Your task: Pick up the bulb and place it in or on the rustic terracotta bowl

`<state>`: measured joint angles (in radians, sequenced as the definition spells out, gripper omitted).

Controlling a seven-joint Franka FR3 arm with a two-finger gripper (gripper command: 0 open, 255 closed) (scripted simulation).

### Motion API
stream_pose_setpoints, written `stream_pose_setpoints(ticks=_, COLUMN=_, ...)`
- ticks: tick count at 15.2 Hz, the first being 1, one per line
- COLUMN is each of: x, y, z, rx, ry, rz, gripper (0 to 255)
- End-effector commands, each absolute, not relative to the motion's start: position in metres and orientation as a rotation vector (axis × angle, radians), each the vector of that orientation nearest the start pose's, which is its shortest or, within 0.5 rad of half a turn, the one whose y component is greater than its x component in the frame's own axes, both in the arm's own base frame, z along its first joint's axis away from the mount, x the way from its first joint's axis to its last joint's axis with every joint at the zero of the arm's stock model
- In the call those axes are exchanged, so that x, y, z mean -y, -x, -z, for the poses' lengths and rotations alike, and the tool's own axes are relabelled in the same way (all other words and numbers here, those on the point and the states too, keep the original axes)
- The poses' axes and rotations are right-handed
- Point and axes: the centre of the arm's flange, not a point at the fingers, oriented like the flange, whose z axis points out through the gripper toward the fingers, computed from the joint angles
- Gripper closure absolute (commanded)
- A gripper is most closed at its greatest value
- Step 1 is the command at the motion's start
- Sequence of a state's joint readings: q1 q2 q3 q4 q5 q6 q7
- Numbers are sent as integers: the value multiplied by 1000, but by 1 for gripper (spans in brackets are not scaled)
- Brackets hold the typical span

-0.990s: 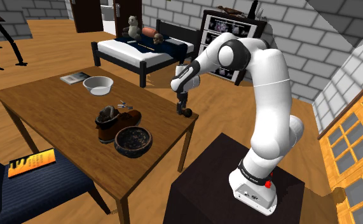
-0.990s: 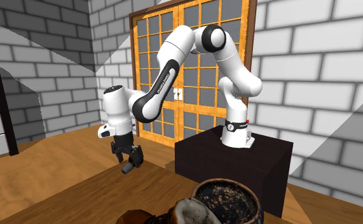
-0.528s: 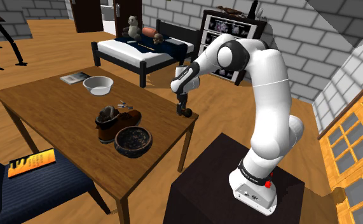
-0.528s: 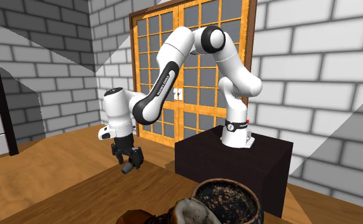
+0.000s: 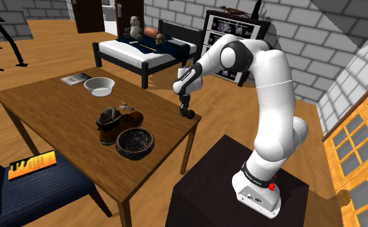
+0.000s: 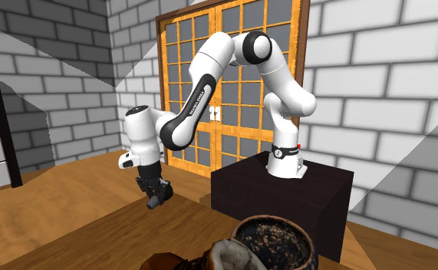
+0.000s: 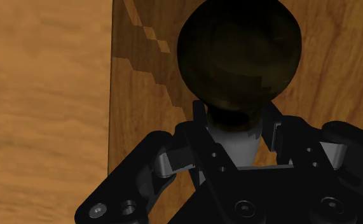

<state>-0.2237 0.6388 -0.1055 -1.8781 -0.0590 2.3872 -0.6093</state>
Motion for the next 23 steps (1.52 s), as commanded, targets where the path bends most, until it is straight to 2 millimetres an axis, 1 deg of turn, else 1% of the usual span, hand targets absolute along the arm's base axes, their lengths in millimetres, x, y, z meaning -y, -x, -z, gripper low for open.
stream_pose_setpoints(ticks=1, x=199, y=-587, z=-159, rx=539, ry=3118, rz=-253, gripper=255)
stream_pose_setpoints(ticks=3, x=199, y=-587, z=-159, rx=539, ry=3118, rz=-253, gripper=255)
stream_pose_setpoints(ticks=23, x=199, y=-587, z=-264, rx=539, ry=3118, rz=-253, gripper=255)
